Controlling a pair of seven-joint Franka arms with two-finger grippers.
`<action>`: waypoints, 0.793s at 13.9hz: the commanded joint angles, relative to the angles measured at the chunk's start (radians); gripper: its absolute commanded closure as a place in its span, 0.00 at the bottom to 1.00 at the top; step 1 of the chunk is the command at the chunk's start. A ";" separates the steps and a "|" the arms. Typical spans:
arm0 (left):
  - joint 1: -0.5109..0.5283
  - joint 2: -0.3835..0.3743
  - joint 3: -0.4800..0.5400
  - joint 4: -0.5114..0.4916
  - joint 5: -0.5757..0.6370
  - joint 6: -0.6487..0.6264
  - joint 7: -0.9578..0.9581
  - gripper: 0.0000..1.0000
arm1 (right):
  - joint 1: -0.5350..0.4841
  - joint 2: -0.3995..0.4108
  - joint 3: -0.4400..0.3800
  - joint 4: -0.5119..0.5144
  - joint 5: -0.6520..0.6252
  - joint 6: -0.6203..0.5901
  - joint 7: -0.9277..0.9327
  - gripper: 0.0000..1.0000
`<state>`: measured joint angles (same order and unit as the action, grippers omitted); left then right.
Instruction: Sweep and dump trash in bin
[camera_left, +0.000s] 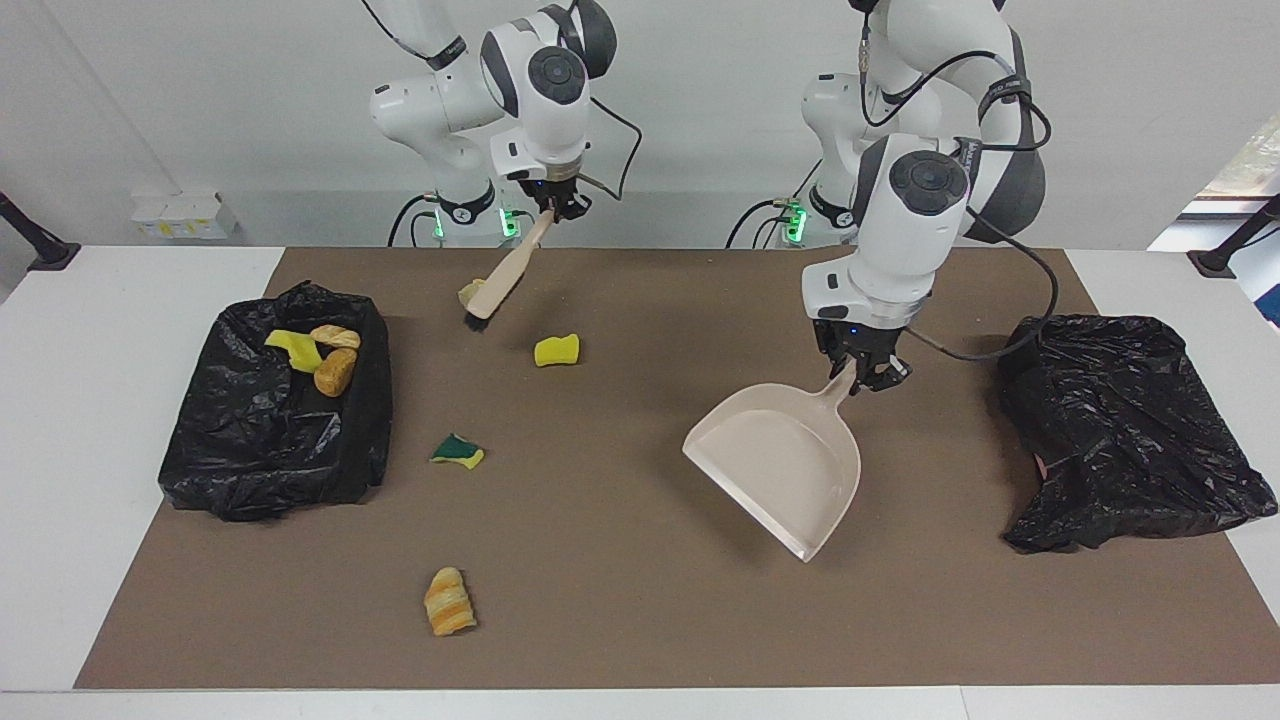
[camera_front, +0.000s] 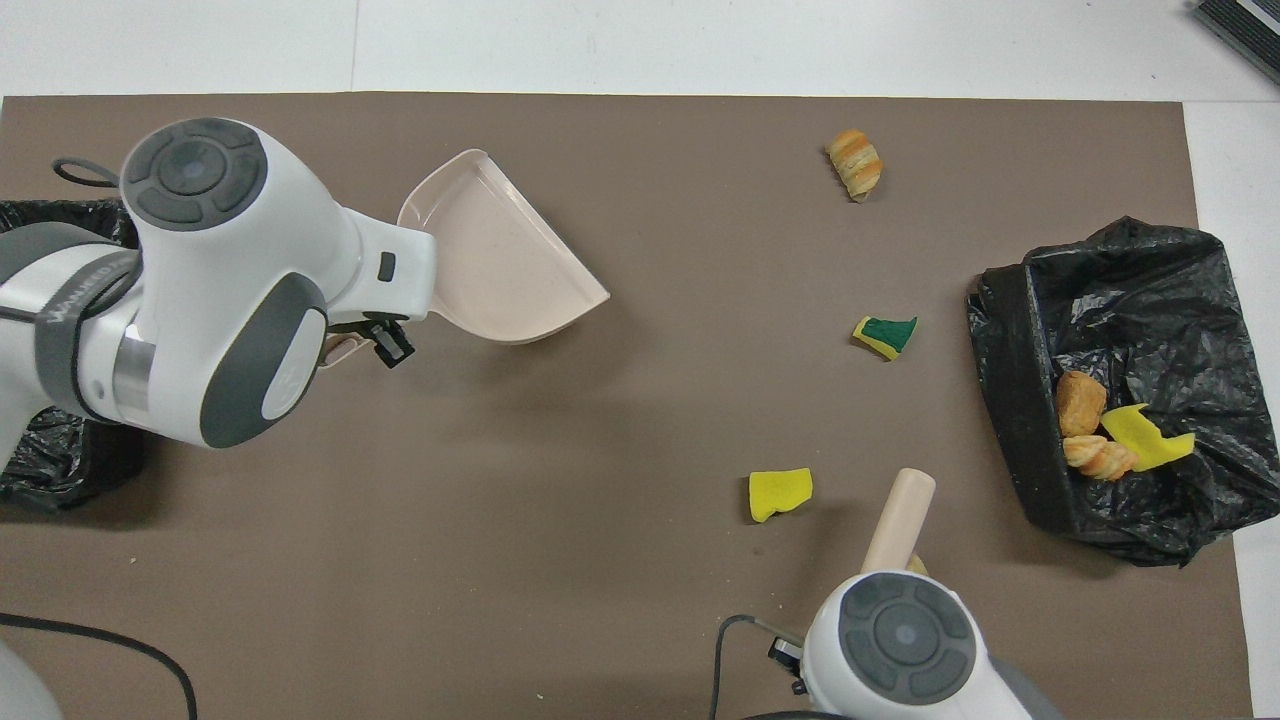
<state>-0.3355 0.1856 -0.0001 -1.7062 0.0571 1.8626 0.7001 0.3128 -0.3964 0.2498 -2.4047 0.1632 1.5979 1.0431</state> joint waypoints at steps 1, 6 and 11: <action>0.033 -0.051 -0.009 -0.079 0.015 0.003 0.253 1.00 | -0.093 -0.082 0.011 -0.095 -0.014 -0.035 0.017 1.00; 0.015 -0.161 -0.011 -0.278 0.055 0.133 0.414 1.00 | -0.136 -0.231 0.011 -0.252 0.005 -0.050 -0.087 1.00; -0.112 -0.230 -0.014 -0.443 0.067 0.240 0.414 1.00 | -0.121 -0.179 0.019 -0.306 0.050 0.097 -0.146 1.00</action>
<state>-0.3911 0.0078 -0.0256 -2.0643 0.0993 2.0487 1.1082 0.2035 -0.5947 0.2601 -2.6911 0.1943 1.6372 0.9461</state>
